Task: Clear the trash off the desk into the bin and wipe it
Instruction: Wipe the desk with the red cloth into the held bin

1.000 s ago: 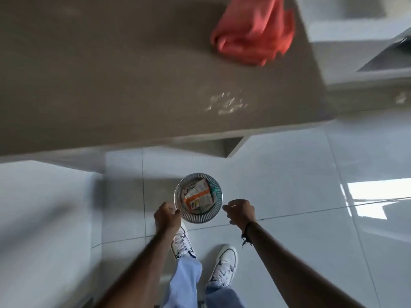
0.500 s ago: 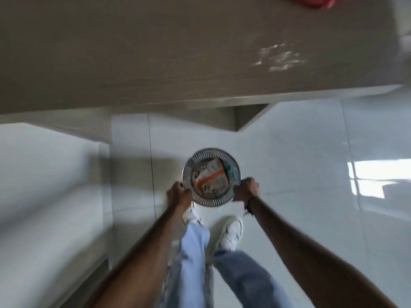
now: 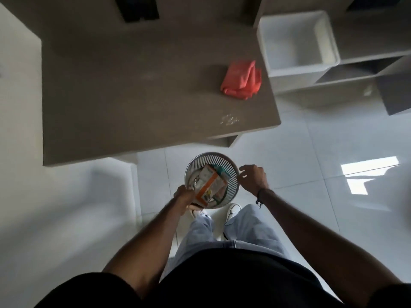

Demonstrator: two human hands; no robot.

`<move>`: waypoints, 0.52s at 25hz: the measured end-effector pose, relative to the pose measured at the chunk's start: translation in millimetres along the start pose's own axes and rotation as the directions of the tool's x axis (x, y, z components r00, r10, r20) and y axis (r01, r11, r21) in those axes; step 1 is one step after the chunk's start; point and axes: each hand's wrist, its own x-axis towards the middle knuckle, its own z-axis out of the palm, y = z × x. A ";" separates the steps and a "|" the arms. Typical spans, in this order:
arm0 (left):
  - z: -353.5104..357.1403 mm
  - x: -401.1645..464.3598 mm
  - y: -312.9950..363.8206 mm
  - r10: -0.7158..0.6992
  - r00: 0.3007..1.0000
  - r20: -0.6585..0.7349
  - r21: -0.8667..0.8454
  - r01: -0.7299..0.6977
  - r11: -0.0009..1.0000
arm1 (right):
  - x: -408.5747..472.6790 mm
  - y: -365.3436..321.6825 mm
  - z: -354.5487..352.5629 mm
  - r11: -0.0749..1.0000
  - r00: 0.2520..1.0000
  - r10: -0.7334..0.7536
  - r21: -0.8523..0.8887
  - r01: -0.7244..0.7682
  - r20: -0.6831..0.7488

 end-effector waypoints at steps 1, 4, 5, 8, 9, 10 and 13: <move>-2.1 1.8 8.3 -0.019 0.999 0.026 0.014 0.019 1.000 | -0.3 -10.2 -12.2 0.995 0.993 -0.097 -0.023 0.096 -0.072; 1.2 -53.0 47.2 -0.006 0.999 -0.035 -0.083 0.003 0.997 | 16.5 -40.7 -54.7 0.921 0.878 -0.389 -0.145 0.362 -0.278; 1.9 -82.7 59.7 0.003 0.999 -0.048 -0.093 -0.008 0.996 | 28.0 -50.4 -68.4 0.891 0.825 -0.455 -0.183 0.416 -0.337; 8.0 -96.8 72.6 -0.007 0.998 -0.069 -0.098 0.000 0.995 | 76.6 -86.7 -108.6 0.801 0.726 -0.595 -0.338 0.495 -0.345; 10.6 -96.5 75.4 -0.006 0.997 -0.080 -0.098 -0.002 0.995 | 96.7 -102.8 -121.8 0.777 0.742 -0.609 -0.396 0.489 -0.279; 13.3 -97.7 78.4 -0.013 0.996 -0.092 -0.107 0.004 0.994 | 118.5 -118.7 -131.7 0.746 0.774 -0.606 -0.470 0.472 -0.185; 21.6 -98.8 81.0 -0.024 0.994 -0.108 -0.146 0.008 0.989 | 176.3 -151.9 -138.6 0.589 0.843 -0.534 -0.684 0.431 0.071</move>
